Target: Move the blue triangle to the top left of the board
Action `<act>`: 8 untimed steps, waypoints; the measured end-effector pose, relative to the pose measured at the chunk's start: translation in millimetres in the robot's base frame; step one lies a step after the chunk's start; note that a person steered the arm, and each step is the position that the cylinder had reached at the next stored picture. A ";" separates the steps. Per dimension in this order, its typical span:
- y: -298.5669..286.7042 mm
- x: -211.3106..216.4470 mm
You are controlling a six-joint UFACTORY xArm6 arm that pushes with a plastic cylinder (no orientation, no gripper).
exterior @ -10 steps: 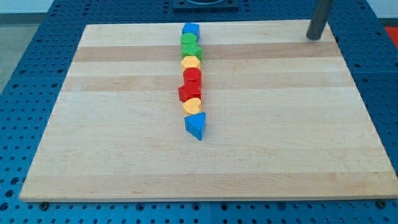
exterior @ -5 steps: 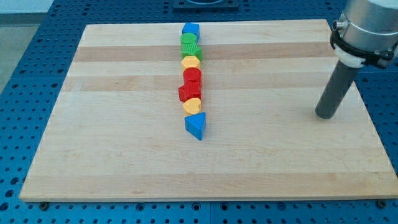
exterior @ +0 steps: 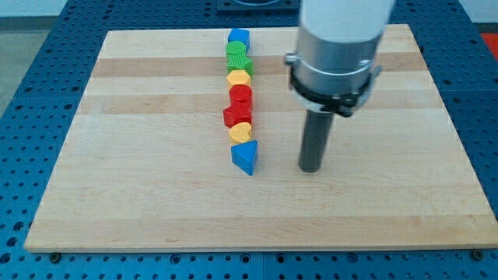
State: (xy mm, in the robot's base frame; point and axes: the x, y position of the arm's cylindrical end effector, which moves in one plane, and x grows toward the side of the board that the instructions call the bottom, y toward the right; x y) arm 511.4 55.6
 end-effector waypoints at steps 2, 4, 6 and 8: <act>-76.9 0.4; -140.8 0.4; -152.1 -14.1; -146.9 -33.1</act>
State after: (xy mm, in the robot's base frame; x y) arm 478.3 -91.3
